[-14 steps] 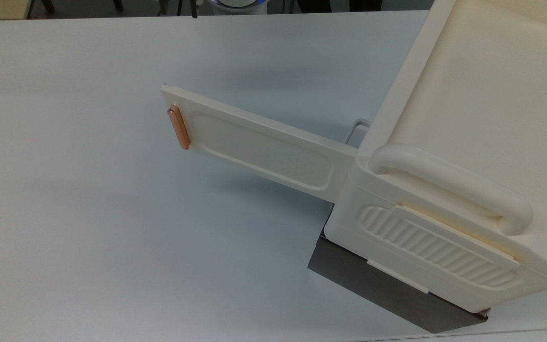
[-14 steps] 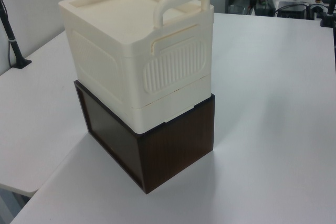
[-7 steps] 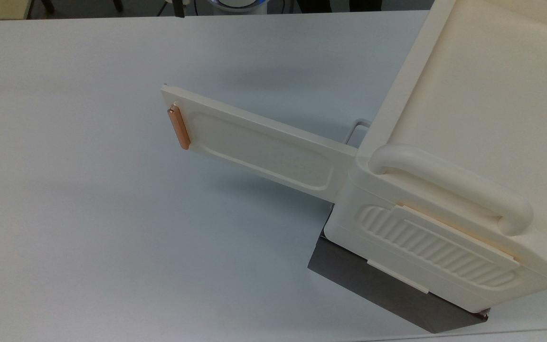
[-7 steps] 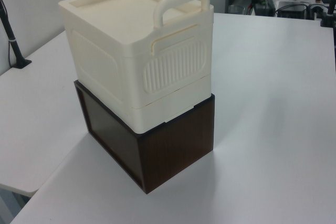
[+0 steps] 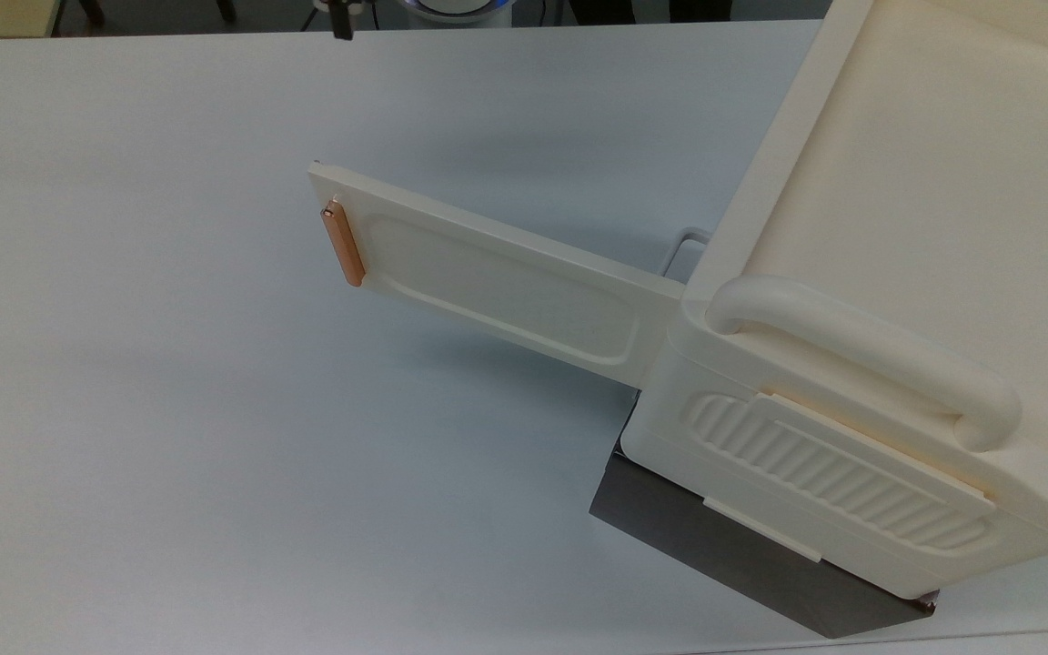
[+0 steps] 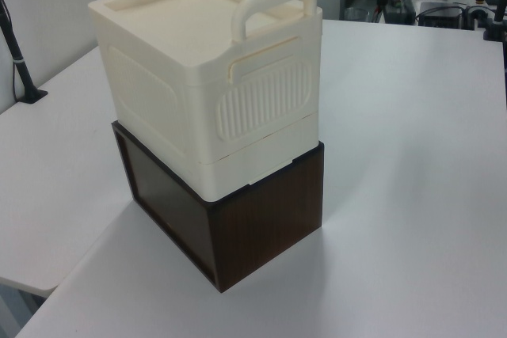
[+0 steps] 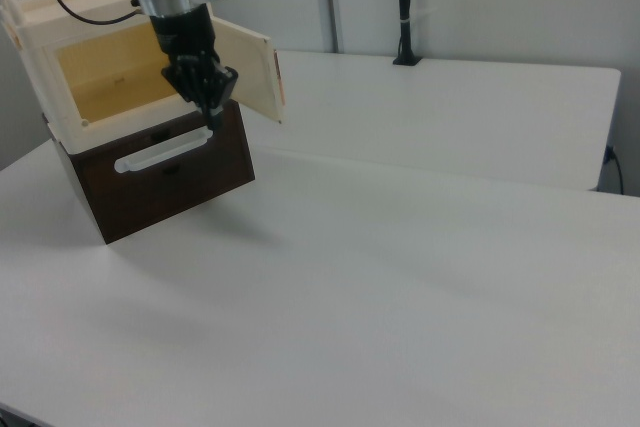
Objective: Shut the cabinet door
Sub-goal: 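Lower the gripper to the outer edge of the open door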
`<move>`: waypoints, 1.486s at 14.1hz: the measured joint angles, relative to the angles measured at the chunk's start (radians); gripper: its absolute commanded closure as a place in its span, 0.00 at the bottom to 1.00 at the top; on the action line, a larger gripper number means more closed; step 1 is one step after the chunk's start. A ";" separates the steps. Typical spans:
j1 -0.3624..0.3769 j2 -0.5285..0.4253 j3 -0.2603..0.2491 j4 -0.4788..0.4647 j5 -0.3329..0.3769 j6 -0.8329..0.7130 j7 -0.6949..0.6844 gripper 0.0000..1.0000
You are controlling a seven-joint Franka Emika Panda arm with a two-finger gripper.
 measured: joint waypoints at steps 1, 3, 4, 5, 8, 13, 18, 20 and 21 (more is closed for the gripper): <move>-0.011 0.004 -0.001 0.000 0.001 0.031 0.000 1.00; -0.036 0.016 -0.002 0.001 0.002 0.111 0.000 1.00; -0.050 0.023 -0.002 0.002 0.010 0.152 0.000 1.00; -0.064 0.031 -0.003 0.003 0.025 0.193 0.000 1.00; -0.109 0.074 -0.004 0.003 0.086 0.388 -0.002 1.00; -0.109 0.145 0.003 0.004 0.164 0.674 -0.002 1.00; -0.105 0.154 0.013 0.047 0.205 0.749 -0.002 1.00; -0.099 0.153 0.022 0.090 0.210 0.749 -0.001 1.00; -0.081 0.153 0.025 0.100 0.210 0.757 -0.001 1.00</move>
